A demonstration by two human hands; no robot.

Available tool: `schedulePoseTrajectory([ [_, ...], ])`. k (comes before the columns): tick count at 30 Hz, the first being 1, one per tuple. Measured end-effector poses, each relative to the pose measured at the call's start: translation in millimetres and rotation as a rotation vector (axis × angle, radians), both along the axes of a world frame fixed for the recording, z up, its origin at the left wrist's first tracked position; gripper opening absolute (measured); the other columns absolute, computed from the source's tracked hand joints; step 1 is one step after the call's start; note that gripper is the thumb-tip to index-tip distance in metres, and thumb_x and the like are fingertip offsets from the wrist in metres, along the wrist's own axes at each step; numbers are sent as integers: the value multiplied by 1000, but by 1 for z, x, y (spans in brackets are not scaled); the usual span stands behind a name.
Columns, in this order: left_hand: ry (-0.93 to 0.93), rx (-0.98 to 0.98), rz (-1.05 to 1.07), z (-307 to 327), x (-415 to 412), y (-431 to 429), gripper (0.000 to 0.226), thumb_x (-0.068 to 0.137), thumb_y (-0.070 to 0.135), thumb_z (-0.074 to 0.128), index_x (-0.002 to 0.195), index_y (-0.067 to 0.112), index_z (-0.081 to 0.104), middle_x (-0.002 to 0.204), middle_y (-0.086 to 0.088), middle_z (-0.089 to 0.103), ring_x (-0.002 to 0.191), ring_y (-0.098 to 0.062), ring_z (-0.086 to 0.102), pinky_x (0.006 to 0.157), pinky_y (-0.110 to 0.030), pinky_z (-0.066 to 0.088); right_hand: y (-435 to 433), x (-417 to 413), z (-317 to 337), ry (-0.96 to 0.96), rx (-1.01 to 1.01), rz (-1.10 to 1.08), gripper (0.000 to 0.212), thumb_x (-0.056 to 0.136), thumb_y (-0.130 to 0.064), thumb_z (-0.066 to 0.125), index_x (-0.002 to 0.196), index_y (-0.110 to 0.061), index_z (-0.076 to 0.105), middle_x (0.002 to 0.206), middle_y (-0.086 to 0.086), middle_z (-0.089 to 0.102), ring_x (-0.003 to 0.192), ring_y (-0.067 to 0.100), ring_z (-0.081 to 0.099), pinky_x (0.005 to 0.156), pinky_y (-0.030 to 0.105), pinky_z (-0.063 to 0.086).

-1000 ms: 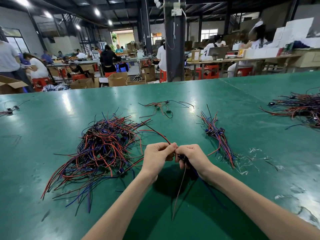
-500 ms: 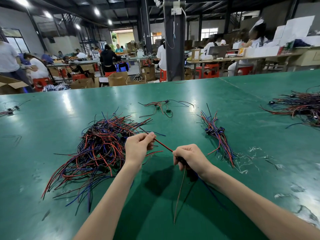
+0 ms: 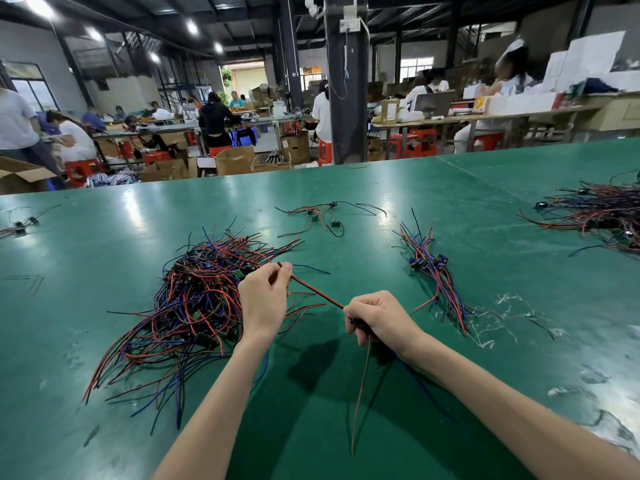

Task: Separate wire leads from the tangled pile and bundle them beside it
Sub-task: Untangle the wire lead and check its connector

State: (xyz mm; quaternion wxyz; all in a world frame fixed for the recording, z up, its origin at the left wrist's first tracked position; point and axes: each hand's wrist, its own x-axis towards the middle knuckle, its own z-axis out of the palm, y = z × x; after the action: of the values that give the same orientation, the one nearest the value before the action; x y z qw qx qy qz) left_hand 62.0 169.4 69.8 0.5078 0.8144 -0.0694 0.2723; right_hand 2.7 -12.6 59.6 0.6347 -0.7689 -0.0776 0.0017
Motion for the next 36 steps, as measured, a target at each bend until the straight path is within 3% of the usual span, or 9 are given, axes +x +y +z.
schedulePoseTrajectory([
  [8, -48, 50, 44, -1, -1, 2, 36, 99, 23, 48, 76, 5, 68, 66, 1, 65, 62, -20, 62, 64, -40, 53, 0, -1, 0, -12, -30, 7, 26, 69, -22, 51, 47, -12, 61, 38, 5, 49, 35, 9, 40, 41, 12, 31],
  [13, -120, 156, 80, 0, -2, 3, 28, 97, 18, 52, 82, 2, 70, 65, -4, 62, 60, -21, 53, 58, -30, 38, 1, -2, 0, -22, -37, 23, 24, 69, -21, 51, 49, -10, 60, 38, 2, 49, 35, 8, 43, 42, 10, 31],
  [19, -263, 305, 103, 1, -6, 3, 25, 96, 11, 53, 78, -1, 66, 69, -8, 59, 62, -23, 51, 58, -30, 37, -1, -1, 0, -14, -56, 23, 24, 68, -23, 51, 48, -12, 61, 38, 4, 50, 36, 7, 41, 43, 8, 31],
  [22, -242, 252, 116, 1, -6, 3, 26, 96, 13, 54, 79, -2, 68, 69, -10, 62, 63, -26, 54, 59, -34, 41, -2, -2, 1, -13, -54, 28, 25, 68, -23, 51, 49, -12, 61, 38, 4, 50, 35, 6, 40, 42, 8, 31],
  [30, -218, 208, 103, -1, -5, 2, 33, 97, 15, 53, 66, 4, 59, 58, -3, 53, 56, -20, 47, 55, -25, 32, 0, -5, 1, 19, -45, 49, 24, 68, -21, 51, 50, -10, 61, 38, 2, 50, 33, 7, 41, 40, 9, 31],
  [32, -153, 54, 83, -2, -7, -3, 33, 97, 19, 53, 67, 7, 58, 59, -4, 56, 54, -18, 52, 52, -25, 41, -1, -6, 1, 35, -33, 44, 25, 71, -20, 51, 49, -12, 61, 38, 4, 50, 33, 7, 39, 39, 11, 30],
  [34, -4, -267, -5, -2, -10, -14, 25, 96, 23, 55, 74, 13, 64, 62, -1, 58, 52, -10, 55, 51, -25, 51, -1, -5, 1, 45, -6, 30, 32, 79, -14, 52, 49, -13, 62, 40, 5, 52, 34, 8, 35, 38, 14, 28],
  [36, 146, -522, -105, -2, -14, -25, 18, 92, 28, 60, 82, 13, 63, 68, 4, 54, 52, -1, 53, 53, -24, 52, -1, -4, 0, 51, 35, 7, 37, 85, -9, 51, 49, -13, 62, 40, 6, 52, 33, 9, 32, 37, 16, 26],
])
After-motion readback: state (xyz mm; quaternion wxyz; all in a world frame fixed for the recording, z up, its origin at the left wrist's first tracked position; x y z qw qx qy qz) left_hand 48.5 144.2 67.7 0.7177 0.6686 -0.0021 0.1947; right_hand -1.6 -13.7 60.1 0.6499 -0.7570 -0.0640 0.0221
